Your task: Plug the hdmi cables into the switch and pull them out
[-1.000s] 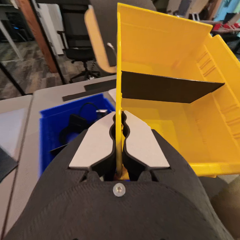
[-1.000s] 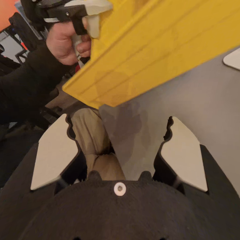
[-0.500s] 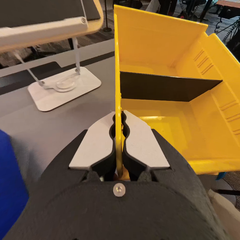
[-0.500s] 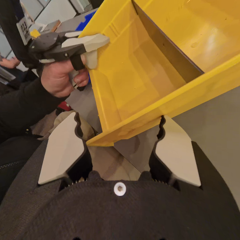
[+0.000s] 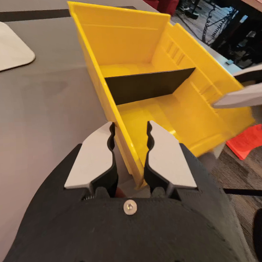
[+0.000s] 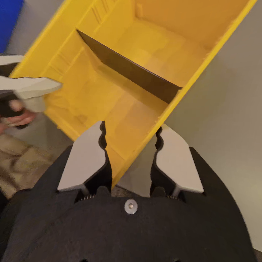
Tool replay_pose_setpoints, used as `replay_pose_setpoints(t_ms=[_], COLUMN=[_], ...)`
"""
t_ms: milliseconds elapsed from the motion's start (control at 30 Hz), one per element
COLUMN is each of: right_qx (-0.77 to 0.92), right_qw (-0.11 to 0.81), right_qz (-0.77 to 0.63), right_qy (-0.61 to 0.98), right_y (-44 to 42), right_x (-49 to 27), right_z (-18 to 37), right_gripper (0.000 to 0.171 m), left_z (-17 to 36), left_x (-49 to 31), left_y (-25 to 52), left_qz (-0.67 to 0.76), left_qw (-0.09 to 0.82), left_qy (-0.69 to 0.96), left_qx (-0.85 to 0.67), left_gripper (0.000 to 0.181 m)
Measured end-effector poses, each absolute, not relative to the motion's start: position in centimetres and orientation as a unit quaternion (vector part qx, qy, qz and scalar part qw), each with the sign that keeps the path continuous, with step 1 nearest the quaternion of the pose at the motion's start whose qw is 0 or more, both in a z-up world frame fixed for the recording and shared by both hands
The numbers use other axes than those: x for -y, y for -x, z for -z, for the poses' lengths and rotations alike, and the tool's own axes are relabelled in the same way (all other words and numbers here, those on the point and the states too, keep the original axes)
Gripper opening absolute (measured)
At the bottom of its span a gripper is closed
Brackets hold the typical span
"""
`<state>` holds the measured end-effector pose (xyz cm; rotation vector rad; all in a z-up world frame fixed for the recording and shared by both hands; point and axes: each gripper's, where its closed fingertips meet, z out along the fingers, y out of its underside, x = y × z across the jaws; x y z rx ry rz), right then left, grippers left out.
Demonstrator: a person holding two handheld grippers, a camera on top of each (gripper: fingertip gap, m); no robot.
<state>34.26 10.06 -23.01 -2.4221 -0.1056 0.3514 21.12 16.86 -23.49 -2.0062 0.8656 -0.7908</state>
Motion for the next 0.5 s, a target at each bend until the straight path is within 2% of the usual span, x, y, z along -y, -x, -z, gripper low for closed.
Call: replay_pose_setpoints(t_ms=[33, 300, 400, 500], right_qx=[0.043, 0.02, 0.011, 0.011], right_qw=[0.335, 0.298, 0.293, 0.286], right_qz=[-0.103, -0.018, 0.003, -0.001], right_qy=[0.936, 0.954, 0.956, 0.958], right_y=[-35.6, -44.0, -46.6, -48.2], right_x=[-10.3, -12.1, -12.6, -12.5], right_z=[23.3, 23.8, 23.9, 23.9], right_gripper=[0.061, 0.019, 0.008, 0.007], left_z=[23.4, 22.5, 20.2, 17.9], left_x=[-16.2, -13.0, -12.8, -13.2], left_y=[-21.9, -26.6, -26.0, -23.0], left_qz=[0.32, 0.41, 0.405, 0.382], left_qw=[0.39, 0.314, 0.352, 0.392], left_qy=[0.79, 0.758, 0.737, 0.718], left_qx=[-0.349, -0.399, -0.412, -0.429], left_gripper=[0.048, 0.062, 0.06, 0.061])
